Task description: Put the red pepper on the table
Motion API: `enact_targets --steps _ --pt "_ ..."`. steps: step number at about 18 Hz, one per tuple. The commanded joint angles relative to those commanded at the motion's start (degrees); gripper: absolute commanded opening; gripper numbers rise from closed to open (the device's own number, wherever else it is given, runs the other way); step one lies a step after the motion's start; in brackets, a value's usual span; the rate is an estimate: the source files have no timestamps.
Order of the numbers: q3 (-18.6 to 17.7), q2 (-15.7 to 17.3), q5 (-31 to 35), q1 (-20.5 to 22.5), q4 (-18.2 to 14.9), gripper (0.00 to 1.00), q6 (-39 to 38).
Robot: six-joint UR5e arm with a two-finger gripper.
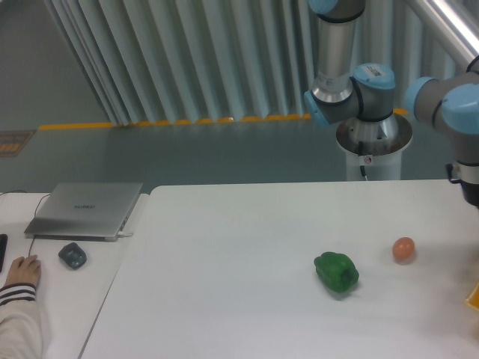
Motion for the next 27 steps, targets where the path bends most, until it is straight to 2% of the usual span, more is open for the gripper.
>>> enact_targets --steps 3,8,11,13,15,17,23,27 --pt "-0.27 -0.09 0.36 3.51 -0.44 1.00 1.05" --pt "-0.53 0.00 -0.08 7.91 -3.25 1.00 12.54" --pt "-0.62 0.00 0.53 8.53 -4.21 1.00 21.34" --pt "-0.53 -0.09 0.62 8.53 -7.02 1.00 21.97" --pt "-0.62 -0.44 0.62 8.62 -7.99 1.00 22.24" --pt "-0.71 -0.88 0.45 11.42 -9.75 1.00 24.94" --pt "-0.62 -0.88 -0.25 14.68 -9.32 1.00 30.23" --pt "-0.27 -2.63 -0.26 15.47 -8.96 1.00 30.32"
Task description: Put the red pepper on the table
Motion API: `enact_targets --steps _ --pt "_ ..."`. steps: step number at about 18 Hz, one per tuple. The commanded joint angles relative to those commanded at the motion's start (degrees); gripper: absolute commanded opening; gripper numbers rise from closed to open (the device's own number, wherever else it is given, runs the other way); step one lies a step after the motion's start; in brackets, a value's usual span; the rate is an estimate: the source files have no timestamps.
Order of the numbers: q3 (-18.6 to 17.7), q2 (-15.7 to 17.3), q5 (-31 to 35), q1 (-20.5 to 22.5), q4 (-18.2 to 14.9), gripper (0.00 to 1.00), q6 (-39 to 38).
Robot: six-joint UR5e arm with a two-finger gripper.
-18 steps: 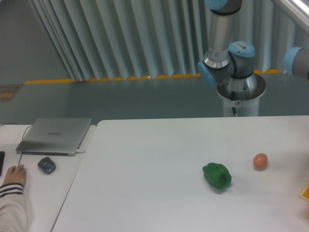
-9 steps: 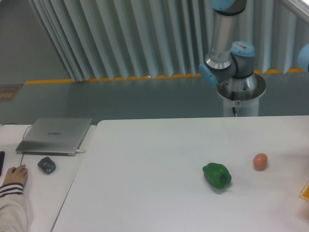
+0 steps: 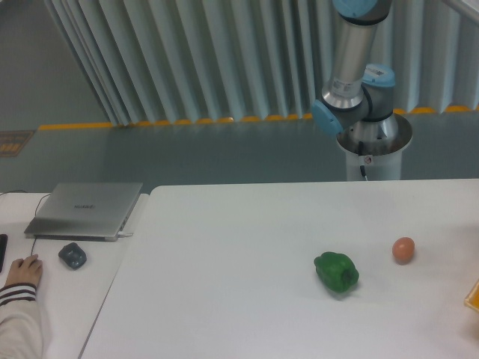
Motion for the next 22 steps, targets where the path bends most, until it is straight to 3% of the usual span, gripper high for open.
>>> enact_targets --steps 5,22 --pt "0.26 -0.88 -2.54 1.40 -0.35 1.00 0.09" --pt "0.00 -1.49 -0.18 1.41 0.09 1.00 3.78"
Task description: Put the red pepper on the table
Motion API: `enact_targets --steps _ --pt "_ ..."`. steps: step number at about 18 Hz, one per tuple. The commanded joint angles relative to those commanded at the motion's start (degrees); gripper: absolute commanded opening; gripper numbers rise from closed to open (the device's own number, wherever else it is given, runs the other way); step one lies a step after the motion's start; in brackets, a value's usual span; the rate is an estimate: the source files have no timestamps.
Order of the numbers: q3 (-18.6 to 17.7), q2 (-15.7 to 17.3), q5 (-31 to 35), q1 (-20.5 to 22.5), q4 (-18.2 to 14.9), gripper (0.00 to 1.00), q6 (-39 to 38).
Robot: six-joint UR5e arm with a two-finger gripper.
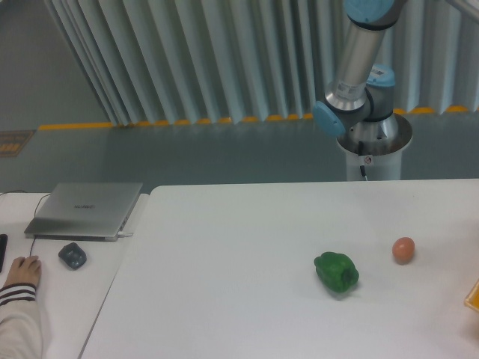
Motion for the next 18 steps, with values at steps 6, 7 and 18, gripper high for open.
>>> enact_targets --steps 6,7,18 --pt "1.31 -1.67 0.26 -0.61 -0.17 1.00 -0.79" --pt "1.93 -2.19 0.18 -1.05 -0.17 1.00 -1.49" --pt "4.31 -3.34 0.26 -4.04 0.09 1.00 -6.33"
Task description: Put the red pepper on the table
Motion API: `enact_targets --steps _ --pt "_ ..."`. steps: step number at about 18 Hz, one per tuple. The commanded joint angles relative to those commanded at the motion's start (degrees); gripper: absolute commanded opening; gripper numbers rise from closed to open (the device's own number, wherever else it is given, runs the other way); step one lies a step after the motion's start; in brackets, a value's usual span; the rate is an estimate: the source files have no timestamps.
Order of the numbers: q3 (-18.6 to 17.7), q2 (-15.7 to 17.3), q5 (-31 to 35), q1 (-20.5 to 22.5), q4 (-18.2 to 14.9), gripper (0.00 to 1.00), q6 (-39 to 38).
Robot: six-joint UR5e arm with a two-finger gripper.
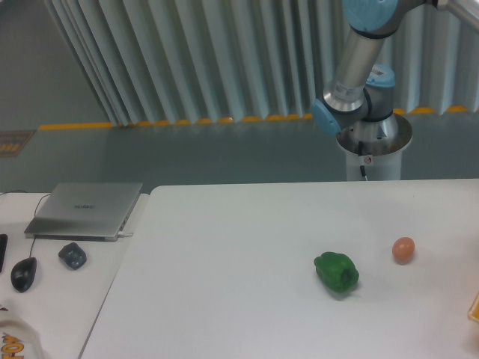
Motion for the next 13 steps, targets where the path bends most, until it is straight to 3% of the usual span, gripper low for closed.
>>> enact_targets --steps 6,13 --pt "-1.05 1.49 -0.09 1.32 -2.11 1.00 0.44" --pt "-3.51 1.14 -0.35 1.23 -1.05 1.00 -0.88"
